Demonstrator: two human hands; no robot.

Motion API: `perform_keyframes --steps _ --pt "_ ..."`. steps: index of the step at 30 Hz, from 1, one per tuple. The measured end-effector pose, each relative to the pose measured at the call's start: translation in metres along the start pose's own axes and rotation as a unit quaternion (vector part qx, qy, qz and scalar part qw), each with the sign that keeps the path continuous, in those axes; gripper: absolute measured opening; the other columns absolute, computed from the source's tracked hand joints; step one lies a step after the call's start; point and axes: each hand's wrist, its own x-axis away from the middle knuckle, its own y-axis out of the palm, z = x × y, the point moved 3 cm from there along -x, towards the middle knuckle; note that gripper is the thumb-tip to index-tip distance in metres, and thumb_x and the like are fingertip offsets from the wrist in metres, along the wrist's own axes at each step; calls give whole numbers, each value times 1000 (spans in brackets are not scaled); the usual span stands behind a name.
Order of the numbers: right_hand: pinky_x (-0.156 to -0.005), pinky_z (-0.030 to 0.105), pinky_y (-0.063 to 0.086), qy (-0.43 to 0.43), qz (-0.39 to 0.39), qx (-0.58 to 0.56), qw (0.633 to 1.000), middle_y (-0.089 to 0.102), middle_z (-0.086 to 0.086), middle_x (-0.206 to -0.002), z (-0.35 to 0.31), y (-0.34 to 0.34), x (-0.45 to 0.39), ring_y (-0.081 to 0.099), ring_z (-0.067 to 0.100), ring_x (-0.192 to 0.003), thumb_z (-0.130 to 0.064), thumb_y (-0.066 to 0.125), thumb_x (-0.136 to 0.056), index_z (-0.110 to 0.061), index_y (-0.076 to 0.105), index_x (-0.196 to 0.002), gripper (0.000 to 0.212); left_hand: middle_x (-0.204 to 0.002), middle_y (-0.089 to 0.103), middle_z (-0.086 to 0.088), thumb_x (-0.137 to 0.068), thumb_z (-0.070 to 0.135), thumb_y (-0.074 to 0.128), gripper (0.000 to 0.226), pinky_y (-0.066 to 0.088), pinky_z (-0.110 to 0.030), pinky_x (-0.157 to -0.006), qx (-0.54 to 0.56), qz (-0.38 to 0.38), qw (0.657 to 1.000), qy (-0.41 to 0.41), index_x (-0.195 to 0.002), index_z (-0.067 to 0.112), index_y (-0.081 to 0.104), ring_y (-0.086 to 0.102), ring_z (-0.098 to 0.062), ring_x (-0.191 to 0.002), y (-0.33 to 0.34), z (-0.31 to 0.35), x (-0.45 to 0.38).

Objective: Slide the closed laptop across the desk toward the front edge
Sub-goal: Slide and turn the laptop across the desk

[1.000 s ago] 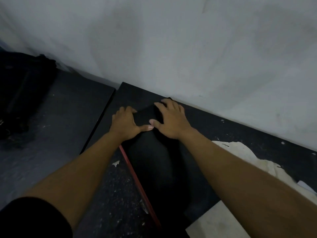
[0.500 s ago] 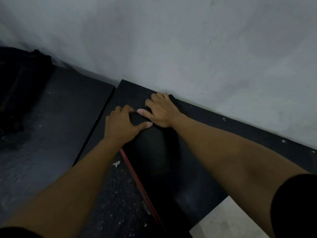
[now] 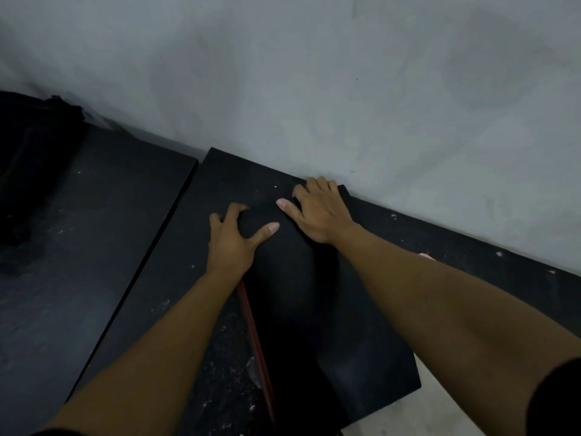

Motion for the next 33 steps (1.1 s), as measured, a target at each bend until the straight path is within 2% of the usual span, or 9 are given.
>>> perform_keyframes --steps 5,8,10,16,18,21,25,30,33 --pt "-94 42 29 60 14 -3 998 58 10 -108 32 -1 32 46 28 -101 -68 22 -102 -18 62 -108 65 -114 42 1 -68 74 77 66 34 -4 -71 -15 -60 997 39 -117 37 56 47 3 -91 27 17 -8" --pt "-93 44 31 89 38 8 995 58 10 -105 53 0 60 47 29 -101 -76 26 -97 -19 62 -110 69 -111 41 4 -66 73 78 68 40 -9 -77 0 -90 994 61 -119 34 58 50 2 -95 49 31 -5" --pt "-93 45 32 112 65 7 992 57 10 -101 66 0 78 47 29 -99 -77 29 -96 -19 63 -108 68 -114 42 2 -68 69 82 70 44 -16 -82 4 -98 992 75 -124 35 57 54 -8 -100 63 40 -1" --pt "-91 44 33 178 72 -3 981 55 10 -99 87 8 109 46 29 -97 -78 28 -96 -21 63 -107 68 -133 44 2 -67 77 78 102 44 -30 -88 24 -69 997 30 -151 58 24 48 -11 -110 87 39 41" --pt "-90 44 33 188 69 0 980 56 10 -100 93 11 116 45 29 -96 -78 28 -97 -21 63 -108 68 -145 44 0 -72 77 76 108 48 -40 -99 14 -75 997 33 -157 55 14 49 -15 -122 92 31 62" --pt "-91 45 31 195 49 1 979 58 13 -106 98 14 123 46 31 -102 -78 26 -97 -22 63 -111 69 -152 43 -1 -77 71 75 106 46 -49 -106 22 -67 997 30 -161 48 15 47 -18 -133 98 25 72" --pt "-93 46 32 195 42 -10 980 58 12 -113 109 9 129 48 31 -105 -77 26 -96 -25 60 -117 66 -147 45 -1 -78 72 73 105 40 -41 -110 8 -83 995 51 -161 50 13 42 -17 -134 105 29 68" --pt "-101 47 35 115 -9 -56 992 53 14 -130 116 5 136 50 32 -120 -79 29 -95 -30 43 -147 72 -137 49 1 -79 72 72 100 36 -29 -103 -15 -110 991 81 -160 51 18 47 -14 -128 116 39 60" --pt "-98 45 38 107 -16 -92 990 59 9 -125 120 -3 127 54 29 -116 -81 31 -93 -26 48 -140 74 -155 43 1 -81 68 74 98 35 -31 -113 -11 -129 984 119 -161 48 20 38 -11 -140 125 51 53"
